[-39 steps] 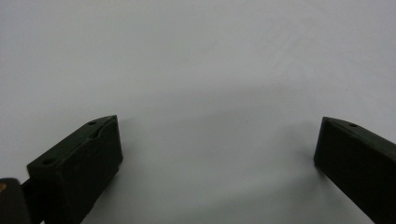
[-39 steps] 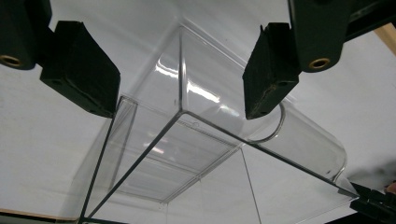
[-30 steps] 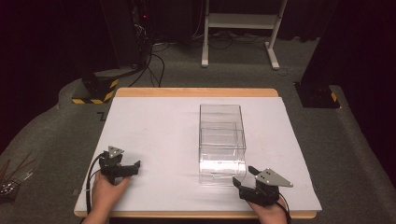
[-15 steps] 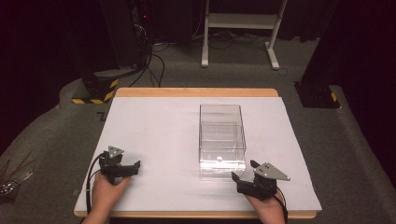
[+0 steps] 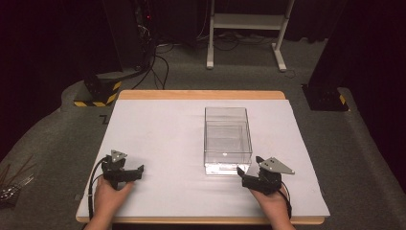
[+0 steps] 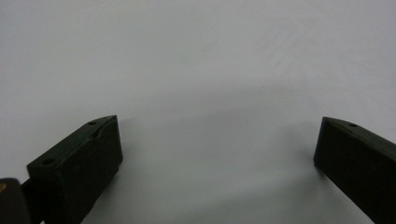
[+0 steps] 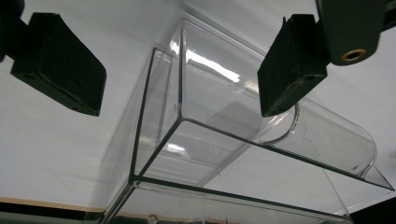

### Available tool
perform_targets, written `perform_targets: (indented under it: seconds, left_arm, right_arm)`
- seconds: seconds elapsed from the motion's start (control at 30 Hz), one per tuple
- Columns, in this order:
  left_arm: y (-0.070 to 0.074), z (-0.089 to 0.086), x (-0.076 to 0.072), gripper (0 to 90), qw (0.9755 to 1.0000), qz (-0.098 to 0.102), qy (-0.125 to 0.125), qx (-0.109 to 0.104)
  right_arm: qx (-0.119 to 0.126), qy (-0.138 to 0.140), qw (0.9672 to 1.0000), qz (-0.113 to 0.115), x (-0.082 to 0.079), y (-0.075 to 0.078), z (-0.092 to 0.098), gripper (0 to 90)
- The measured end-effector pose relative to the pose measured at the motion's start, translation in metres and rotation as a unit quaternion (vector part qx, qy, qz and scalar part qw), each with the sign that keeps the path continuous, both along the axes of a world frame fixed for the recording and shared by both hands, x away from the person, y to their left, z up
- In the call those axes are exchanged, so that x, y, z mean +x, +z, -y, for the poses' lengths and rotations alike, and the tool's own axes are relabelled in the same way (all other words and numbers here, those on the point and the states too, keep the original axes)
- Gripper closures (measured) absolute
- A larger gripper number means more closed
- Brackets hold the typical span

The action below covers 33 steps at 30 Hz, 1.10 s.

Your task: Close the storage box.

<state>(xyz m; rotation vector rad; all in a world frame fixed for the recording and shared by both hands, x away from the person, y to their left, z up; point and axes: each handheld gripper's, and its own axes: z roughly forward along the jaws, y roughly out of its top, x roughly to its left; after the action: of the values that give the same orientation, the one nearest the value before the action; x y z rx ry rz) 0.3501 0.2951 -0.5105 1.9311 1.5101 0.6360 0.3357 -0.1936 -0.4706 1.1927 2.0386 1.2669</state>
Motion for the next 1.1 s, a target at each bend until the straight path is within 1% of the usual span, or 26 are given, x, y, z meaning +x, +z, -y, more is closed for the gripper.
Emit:
perform_targets:
  seconds: [0.27, 0.33, 0.37, 0.43, 0.5, 0.77, 1.1]
  left_arm:
    - [0.000, 0.000, 0.000, 1.3, 1.0000, 0.000, 0.000, 0.000]
    - [0.000, 0.000, 0.000, 1.3, 1.0000, 0.000, 0.000, 0.000]
    - [0.000, 0.000, 0.000, 1.3, 1.0000, 0.000, 0.000, 0.000]
    - [0.000, 0.000, 0.000, 1.3, 1.0000, 0.000, 0.000, 0.000]
    - [0.000, 0.000, 0.000, 1.3, 1.0000, 0.000, 0.000, 0.000]
    - [0.000, 0.000, 0.000, 1.3, 1.0000, 0.000, 0.000, 0.000]
    - [0.000, 0.000, 0.000, 1.2, 1.0000, 0.000, 0.000, 0.000]
  right_arm:
    - [-0.007, -0.009, 0.9999, 0.005, 0.012, 0.001, -0.004, 16.0]
    - [-0.006, -0.011, 0.9999, 0.007, 0.013, 0.001, -0.004, 16.2]
    - [-0.007, -0.019, 0.9998, 0.007, 0.016, 0.001, -0.005, 16.5]
    - [-0.006, -0.019, 0.9998, 0.008, 0.017, 0.001, -0.005, 16.5]
    - [-0.007, -0.025, 0.9996, 0.009, 0.019, 0.001, -0.006, 16.6]
    - [-0.005, -0.032, 0.9994, 0.011, 0.025, 0.000, -0.007, 16.6]
    - [-0.004, -0.044, 0.9990, 0.011, 0.036, 0.000, -0.009, 16.9]
